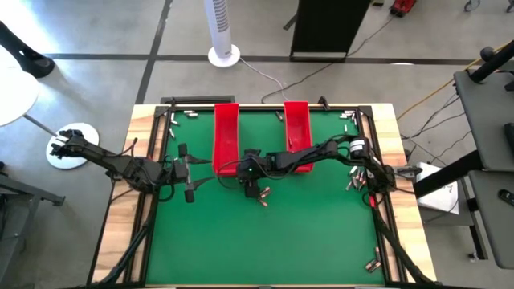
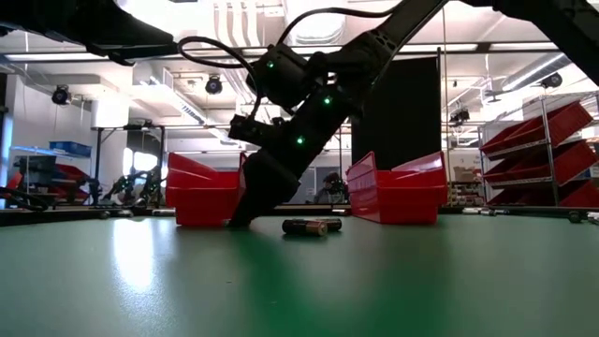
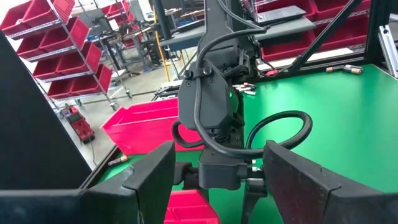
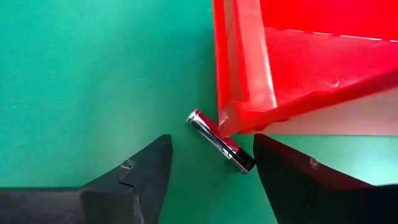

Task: Sort batteries
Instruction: Put the silver battery into the right red bin

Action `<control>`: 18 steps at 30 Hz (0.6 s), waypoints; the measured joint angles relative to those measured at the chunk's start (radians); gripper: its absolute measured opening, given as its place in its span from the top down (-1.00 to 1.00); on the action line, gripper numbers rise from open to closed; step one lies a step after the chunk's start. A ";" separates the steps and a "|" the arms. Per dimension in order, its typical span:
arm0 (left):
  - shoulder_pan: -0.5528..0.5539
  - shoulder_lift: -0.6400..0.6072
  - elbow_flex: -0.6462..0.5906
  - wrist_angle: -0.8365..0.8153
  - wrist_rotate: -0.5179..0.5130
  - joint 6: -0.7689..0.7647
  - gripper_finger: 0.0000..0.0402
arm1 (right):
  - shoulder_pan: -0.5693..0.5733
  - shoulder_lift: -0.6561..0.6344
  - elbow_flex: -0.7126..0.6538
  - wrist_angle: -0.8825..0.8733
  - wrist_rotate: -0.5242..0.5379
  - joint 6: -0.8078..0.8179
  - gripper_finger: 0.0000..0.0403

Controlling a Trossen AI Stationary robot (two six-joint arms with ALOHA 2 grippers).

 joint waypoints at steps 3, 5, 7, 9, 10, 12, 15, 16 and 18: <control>0.000 0.000 0.000 0.000 0.000 0.000 -0.10 | 0.000 0.000 0.000 -0.007 -0.006 0.019 0.02; 0.000 0.000 0.000 0.000 0.000 0.000 -0.10 | 0.000 0.001 0.000 -0.017 -0.024 0.020 0.09; 0.000 0.000 0.000 0.000 0.000 0.001 -0.10 | 0.000 0.001 0.000 -0.024 -0.034 0.028 0.17; 0.000 0.000 0.000 0.000 0.000 0.001 -0.10 | 0.000 0.001 0.001 -0.029 -0.041 0.037 0.25; 0.000 0.000 0.000 0.000 0.000 0.001 -0.10 | 0.000 0.001 0.001 -0.032 -0.042 0.046 0.28; 0.000 0.000 0.000 0.000 0.000 0.001 -0.10 | 0.002 0.001 0.001 -0.037 -0.049 0.053 0.35; 0.000 0.000 0.000 0.000 0.000 0.001 -0.10 | 0.012 0.001 0.002 -0.054 -0.047 0.046 0.43; 0.000 0.000 0.000 0.000 0.000 0.001 -0.10 | 0.018 0.001 0.002 -0.058 -0.042 0.039 0.45; 0.000 0.000 0.000 0.000 0.000 0.001 -0.10 | 0.031 0.001 0.002 -0.064 -0.033 0.025 0.48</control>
